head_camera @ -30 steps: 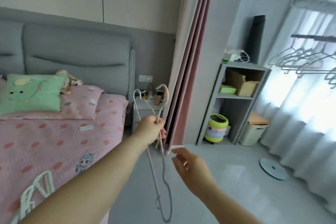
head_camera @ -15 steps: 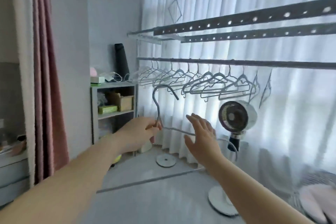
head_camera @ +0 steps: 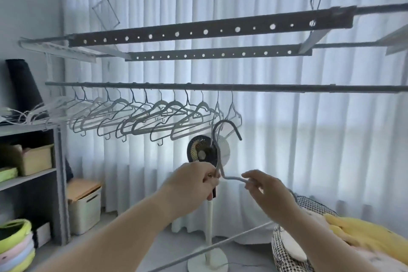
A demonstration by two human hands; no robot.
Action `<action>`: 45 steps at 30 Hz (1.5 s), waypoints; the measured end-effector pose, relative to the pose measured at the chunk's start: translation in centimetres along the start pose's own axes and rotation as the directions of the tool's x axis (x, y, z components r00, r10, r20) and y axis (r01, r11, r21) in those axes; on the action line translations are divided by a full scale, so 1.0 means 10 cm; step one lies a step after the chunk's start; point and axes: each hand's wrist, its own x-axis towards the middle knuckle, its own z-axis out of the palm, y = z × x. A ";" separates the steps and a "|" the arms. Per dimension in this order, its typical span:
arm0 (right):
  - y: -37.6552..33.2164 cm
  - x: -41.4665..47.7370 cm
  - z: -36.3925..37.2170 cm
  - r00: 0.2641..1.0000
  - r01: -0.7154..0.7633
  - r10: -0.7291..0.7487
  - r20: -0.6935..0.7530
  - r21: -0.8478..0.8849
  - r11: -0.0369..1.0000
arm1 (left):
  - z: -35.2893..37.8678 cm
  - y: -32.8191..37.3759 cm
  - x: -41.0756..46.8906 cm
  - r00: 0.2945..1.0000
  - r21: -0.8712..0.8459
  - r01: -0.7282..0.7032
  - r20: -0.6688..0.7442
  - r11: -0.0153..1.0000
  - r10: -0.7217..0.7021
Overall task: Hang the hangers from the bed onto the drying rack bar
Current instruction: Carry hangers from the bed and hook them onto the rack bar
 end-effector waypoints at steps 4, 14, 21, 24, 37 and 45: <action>0.39 0.66 -0.09 1.000 0.004 -0.005 -0.021 -0.078 0.997 | 0.14 -0.04 0.80 0.998 -0.056 -0.061 -0.022 0.997 0.060; 1.08 1.75 -0.26 0.986 -0.025 -0.026 -0.165 -0.298 0.954 | 0.24 0.03 2.45 0.994 -0.065 -0.105 0.001 0.992 0.105; 1.35 2.38 -0.67 0.950 -0.085 -0.043 -0.310 -0.389 0.917 | 0.25 0.13 3.05 0.999 -0.135 -0.027 0.040 0.990 0.033; 1.36 2.68 -0.77 0.946 -0.056 -0.086 -0.312 -0.420 0.906 | 0.19 0.18 3.23 1.000 -0.121 -0.007 -0.014 0.993 0.005; 1.62 3.41 -1.06 0.954 0.041 -0.211 -0.212 -0.608 0.793 | 0.40 0.36 4.10 0.970 -0.016 0.139 -0.198 0.990 -0.140; 1.76 3.43 -1.10 0.932 0.143 -0.318 -0.172 -0.634 0.760 | 0.58 0.38 4.29 0.952 0.027 0.221 -0.223 0.975 -0.209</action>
